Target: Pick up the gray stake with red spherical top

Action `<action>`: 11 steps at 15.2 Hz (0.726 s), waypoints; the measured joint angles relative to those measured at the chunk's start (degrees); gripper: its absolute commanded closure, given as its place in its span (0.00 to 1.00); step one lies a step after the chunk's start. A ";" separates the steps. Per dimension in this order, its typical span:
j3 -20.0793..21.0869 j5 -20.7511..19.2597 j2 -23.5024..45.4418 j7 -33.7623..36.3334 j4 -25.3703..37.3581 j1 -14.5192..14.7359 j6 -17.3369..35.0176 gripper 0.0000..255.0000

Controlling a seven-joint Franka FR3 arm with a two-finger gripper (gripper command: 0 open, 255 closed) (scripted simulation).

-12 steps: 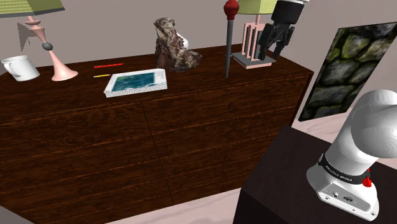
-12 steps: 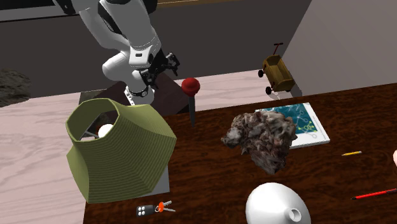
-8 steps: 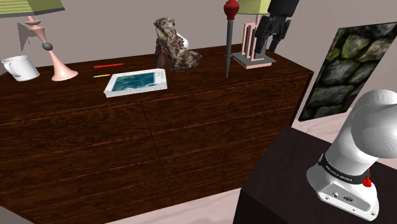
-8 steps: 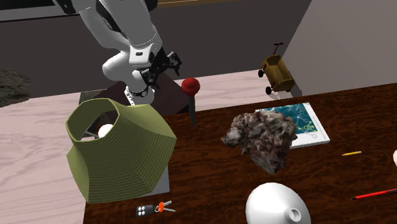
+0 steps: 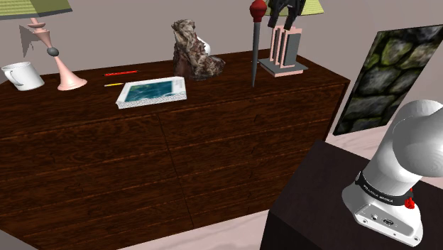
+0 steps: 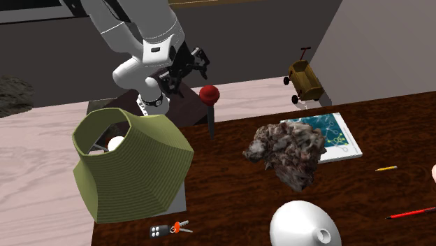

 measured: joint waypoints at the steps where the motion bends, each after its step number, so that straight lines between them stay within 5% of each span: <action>1: -0.39 0.34 2.13 -0.44 3.10 0.24 -0.69 0.00; 8: -3.61 3.76 16.48 -3.62 26.97 1.16 -8.72 0.00; 11: -4.09 4.40 18.41 -4.37 29.57 1.12 -9.21 0.00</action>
